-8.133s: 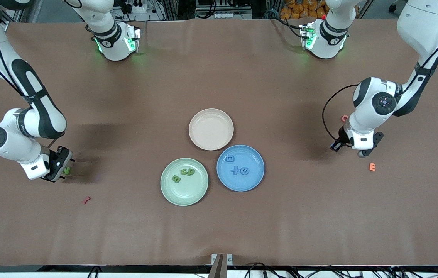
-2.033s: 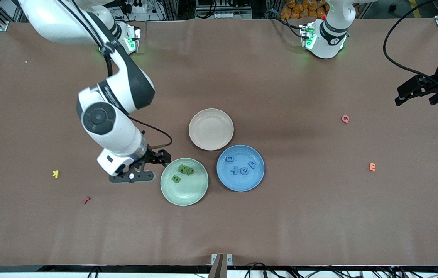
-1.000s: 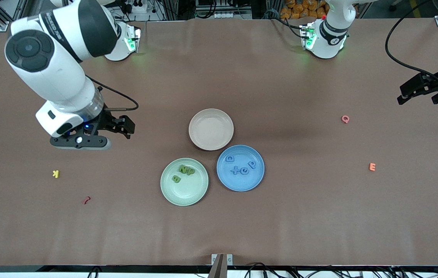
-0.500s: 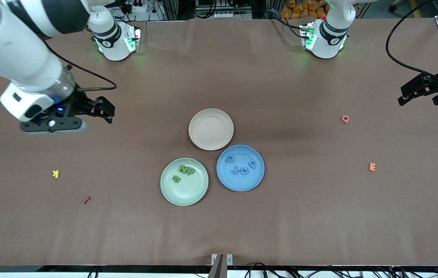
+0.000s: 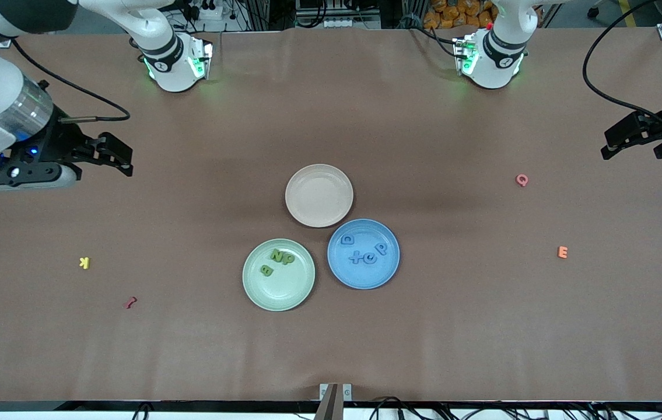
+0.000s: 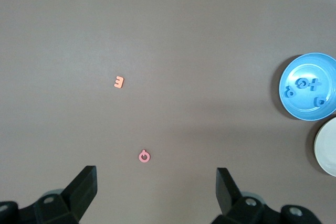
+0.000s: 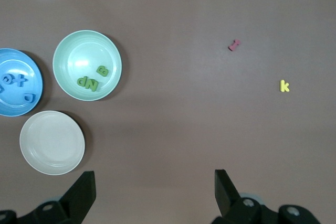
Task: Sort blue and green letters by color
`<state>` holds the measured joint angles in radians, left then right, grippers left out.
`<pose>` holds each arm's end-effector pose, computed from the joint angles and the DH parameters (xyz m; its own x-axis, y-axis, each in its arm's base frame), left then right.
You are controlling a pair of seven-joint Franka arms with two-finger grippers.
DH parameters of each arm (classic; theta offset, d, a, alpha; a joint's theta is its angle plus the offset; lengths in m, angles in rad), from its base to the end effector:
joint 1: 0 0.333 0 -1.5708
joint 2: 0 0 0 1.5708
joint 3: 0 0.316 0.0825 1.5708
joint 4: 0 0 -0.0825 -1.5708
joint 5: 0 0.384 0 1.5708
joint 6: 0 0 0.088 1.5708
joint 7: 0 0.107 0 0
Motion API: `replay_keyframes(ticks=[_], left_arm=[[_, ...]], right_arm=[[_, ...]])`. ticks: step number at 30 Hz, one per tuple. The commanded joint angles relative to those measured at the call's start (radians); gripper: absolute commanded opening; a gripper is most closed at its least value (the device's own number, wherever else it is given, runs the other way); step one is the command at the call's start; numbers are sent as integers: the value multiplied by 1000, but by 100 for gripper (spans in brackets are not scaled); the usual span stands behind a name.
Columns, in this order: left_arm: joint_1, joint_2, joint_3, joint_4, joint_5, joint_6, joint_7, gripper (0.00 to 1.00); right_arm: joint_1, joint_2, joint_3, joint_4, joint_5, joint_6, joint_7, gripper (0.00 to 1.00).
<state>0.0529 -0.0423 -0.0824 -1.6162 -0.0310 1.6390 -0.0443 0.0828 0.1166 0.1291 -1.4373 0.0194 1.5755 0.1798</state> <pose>0.5478 -0.0203 0.6324 0.9978 0.0168 0.0636 0.0149 -0.9994 0.0304 0.5786 0.1216 0.6217 0.9994 0.0309 0.0160 0.0315 -0.9988 -0.0379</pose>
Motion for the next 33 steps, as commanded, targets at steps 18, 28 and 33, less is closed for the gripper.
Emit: replay_keyframes(ticks=[18, 28, 33], left_arm=[[4, 12, -17, 22, 26, -22, 3, 100], [8, 12, -17, 22, 23, -22, 7, 100], [8, 12, -17, 22, 22, -22, 6, 100]], right_arm=[[-92, -136, -63, -201, 77, 47, -112, 100], [-110, -166, -65, -244, 73, 49, -169, 100], [-107, -169, -68, -238, 54, 46, -180, 100]])
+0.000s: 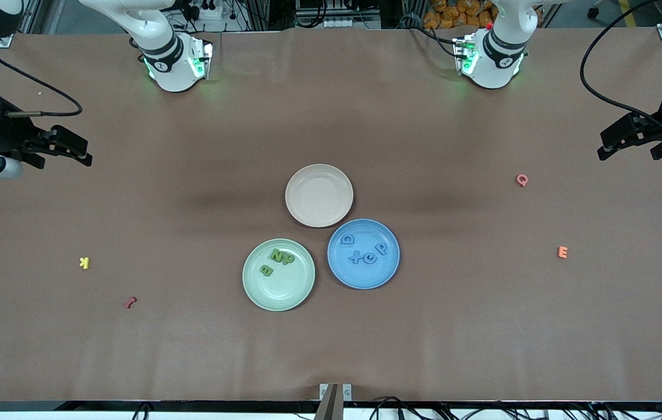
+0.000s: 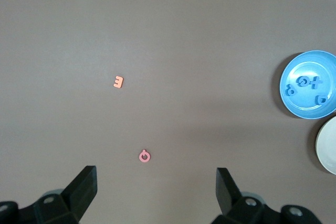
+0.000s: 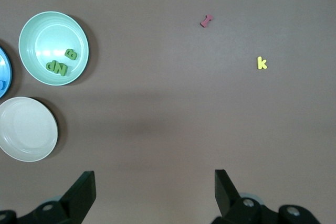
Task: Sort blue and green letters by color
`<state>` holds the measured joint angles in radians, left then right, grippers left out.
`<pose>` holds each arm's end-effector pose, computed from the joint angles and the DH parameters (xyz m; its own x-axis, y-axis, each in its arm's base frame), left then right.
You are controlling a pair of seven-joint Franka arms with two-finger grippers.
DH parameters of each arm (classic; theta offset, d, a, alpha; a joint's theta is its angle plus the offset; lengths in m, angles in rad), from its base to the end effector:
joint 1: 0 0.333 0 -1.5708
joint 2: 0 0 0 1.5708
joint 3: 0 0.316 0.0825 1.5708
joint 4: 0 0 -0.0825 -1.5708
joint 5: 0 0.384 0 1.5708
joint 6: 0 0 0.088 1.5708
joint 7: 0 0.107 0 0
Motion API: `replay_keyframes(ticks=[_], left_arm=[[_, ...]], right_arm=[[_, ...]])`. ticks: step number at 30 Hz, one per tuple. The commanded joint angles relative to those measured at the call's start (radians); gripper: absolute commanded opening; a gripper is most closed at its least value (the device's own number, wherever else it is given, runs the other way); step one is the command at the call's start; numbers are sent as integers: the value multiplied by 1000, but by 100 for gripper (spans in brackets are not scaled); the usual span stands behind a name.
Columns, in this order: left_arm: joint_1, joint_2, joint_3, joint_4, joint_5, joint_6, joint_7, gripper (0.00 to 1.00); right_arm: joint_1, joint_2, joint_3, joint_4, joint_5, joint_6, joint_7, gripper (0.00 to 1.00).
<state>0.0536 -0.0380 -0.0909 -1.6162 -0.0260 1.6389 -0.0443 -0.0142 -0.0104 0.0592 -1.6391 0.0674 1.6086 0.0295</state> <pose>0.5489 -0.0241 0.6300 0.9982 0.0087 0.0594 0.0072 -0.9997 0.0252 0.5523 0.0320 0.6015 0.9997 0.0130 -0.0222 0.0115 -0.9978 -0.0660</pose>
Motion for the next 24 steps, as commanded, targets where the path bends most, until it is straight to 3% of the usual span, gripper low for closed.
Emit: replay_keyframes(ticks=[1, 24], left_arm=[[8, 7, -9, 22, 18, -22, 6, 100], [8, 7, -9, 21, 17, -22, 6, 100]], right_arm=[[-10, -43, 2, -35, 2, 10, -40, 100], [-10, -48, 2, -28, -44, -13, -103, 100]])
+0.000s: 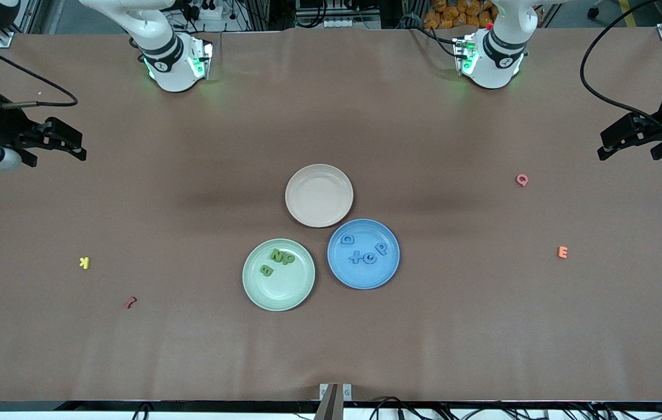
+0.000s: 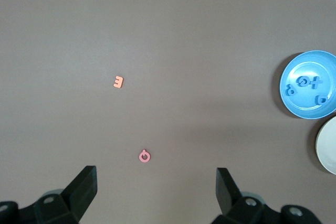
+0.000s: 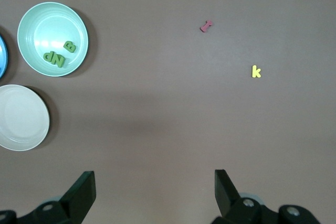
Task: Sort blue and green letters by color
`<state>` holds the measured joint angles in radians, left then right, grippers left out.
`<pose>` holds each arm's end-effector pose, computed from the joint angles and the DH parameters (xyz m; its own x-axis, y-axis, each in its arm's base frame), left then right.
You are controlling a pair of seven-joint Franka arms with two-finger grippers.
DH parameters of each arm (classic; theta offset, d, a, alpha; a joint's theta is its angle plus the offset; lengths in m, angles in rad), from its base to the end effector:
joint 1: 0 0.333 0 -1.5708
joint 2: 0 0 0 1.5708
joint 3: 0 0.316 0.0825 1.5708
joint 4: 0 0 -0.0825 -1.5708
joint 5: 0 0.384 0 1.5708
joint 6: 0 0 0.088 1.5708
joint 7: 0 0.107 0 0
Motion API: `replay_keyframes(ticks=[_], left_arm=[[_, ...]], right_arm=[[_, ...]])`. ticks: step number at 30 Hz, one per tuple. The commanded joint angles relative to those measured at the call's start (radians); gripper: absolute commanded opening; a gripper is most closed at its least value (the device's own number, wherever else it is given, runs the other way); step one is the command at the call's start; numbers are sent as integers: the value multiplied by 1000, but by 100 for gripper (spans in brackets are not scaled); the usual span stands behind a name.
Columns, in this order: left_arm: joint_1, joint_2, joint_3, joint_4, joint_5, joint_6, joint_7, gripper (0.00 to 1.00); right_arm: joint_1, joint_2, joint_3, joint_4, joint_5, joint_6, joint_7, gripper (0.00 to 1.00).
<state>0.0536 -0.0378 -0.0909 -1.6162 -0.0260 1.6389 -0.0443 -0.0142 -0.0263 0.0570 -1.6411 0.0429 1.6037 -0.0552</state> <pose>0.5490 -0.0241 0.6299 0.9982 0.0087 0.0592 0.0072 -0.9997 0.0252 0.5475 0.0283 0.6087 0.9953 0.0964 -0.0089 0.0959 -0.9945 -0.0419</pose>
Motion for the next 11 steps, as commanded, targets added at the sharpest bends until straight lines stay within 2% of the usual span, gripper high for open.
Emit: replay_keyframes(ticks=[1, 5, 11], left_arm=[[8, 7, -9, 21, 18, -22, 6, 100], [8, 9, -9, 21, 17, -22, 6, 100], [9, 12, -9, 21, 17, -22, 4, 100]], right_arm=[[-10, -32, 4, -26, -26, -8, -21, 100], [-9, -32, 6, -26, -67, -10, -35, 100], [-9, -32, 6, -29, -64, -13, -32, 100]])
